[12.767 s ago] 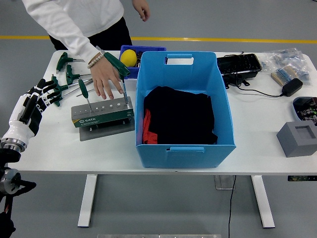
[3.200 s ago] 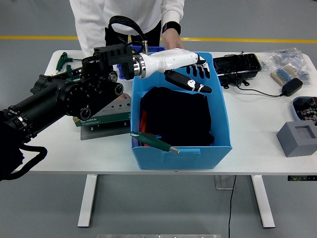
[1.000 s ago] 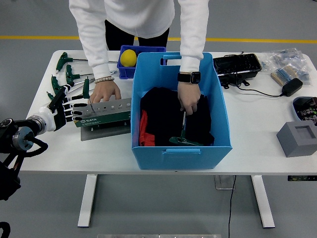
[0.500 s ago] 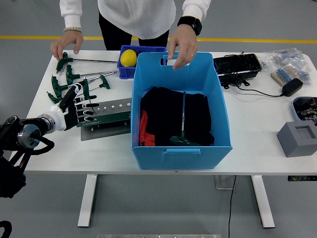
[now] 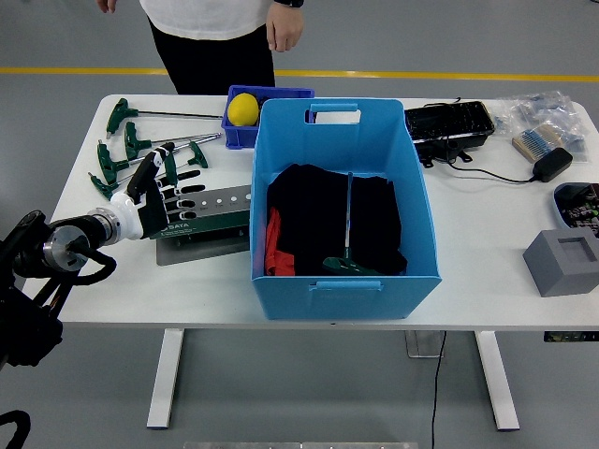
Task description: Lift tool from toolbox,place it in box,lift tool from toolbox,place it in box
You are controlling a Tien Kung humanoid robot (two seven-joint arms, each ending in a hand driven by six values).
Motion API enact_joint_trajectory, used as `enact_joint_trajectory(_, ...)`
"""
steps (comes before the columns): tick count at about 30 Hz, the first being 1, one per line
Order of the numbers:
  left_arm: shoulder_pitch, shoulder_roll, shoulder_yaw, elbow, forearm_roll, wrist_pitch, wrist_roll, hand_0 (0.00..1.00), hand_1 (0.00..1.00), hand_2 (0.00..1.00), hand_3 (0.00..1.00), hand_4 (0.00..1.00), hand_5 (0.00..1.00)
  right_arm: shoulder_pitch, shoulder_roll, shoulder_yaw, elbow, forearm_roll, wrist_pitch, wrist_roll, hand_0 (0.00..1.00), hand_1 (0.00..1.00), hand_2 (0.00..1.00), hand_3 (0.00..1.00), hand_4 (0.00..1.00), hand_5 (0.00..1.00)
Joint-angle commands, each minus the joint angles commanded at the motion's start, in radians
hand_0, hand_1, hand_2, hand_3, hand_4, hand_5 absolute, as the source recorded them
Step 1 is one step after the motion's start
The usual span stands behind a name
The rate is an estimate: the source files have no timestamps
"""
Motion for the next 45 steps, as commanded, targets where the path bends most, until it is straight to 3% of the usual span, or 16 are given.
enact_joint_trajectory(5,-0.006,0.01,0.003,-0.033,-0.056,0.013,0.0,0.207,0.28,0.473,0.652,0.817,0.998,-0.003,0.001,0.005,0.0,-0.008,0.0,-0.002,0.642,0.631,0.708,0.568,0.805,0.674)
enact_joint_trajectory(6,-0.008,0.013,0.003,-0.04,-0.063,0.014,0.0,0.208,0.277,0.472,0.6,0.813,0.998,-0.004,0.001,0.007,0.0,-0.009,-0.001,-0.003,0.642,0.631,0.708,0.568,0.806,0.672)
enact_joint_trajectory(18,-0.082,0.092,0.03,-0.121,-0.147,0.01,-0.009,0.208,0.277,0.466,0.573,0.821,0.998,-0.009,0.002,0.02,-0.001,-0.024,-0.001,-0.007,0.642,0.631,0.707,0.569,0.807,0.671)
enact_joint_trajectory(22,-0.106,0.099,0.047,-0.142,-0.17,0.01,-0.011,0.208,0.277,0.466,0.573,0.821,0.998,-0.007,0.001,0.019,-0.001,-0.024,-0.001,-0.006,0.642,0.631,0.707,0.569,0.807,0.671)
enact_joint_trajectory(28,-0.157,0.081,0.1,-0.182,-0.194,0.01,-0.019,0.207,0.28,0.465,0.565,0.833,0.998,-0.002,-0.001,0.023,-0.001,-0.032,0.0,-0.007,0.642,0.63,0.708,0.569,0.808,0.671)
enact_joint_trajectory(32,-0.204,0.063,0.176,-0.194,-0.187,-0.003,-0.029,0.207,0.28,0.464,0.559,0.835,0.998,0.001,-0.003,0.018,-0.001,-0.025,-0.001,-0.005,0.643,0.63,0.708,0.569,0.808,0.671)
enact_joint_trajectory(36,-0.256,0.034,0.265,-0.186,-0.194,-0.025,-0.033,0.207,0.282,0.464,0.557,0.836,0.998,0.006,-0.005,0.011,0.0,-0.019,-0.001,-0.004,0.641,0.631,0.708,0.57,0.808,0.67)
enact_joint_trajectory(40,-0.313,0.003,0.364,-0.167,-0.181,-0.079,-0.041,0.207,0.282,0.464,0.557,0.836,0.998,0.013,-0.009,0.002,0.001,-0.006,-0.002,0.0,0.641,0.631,0.708,0.57,0.808,0.67)
enact_joint_trajectory(45,-0.361,-0.011,0.47,-0.109,-0.121,-0.121,-0.065,0.211,0.282,0.46,0.556,0.838,0.998,0.018,-0.013,-0.01,0.001,0.013,-0.003,0.006,0.641,0.63,0.707,0.57,0.808,0.67)
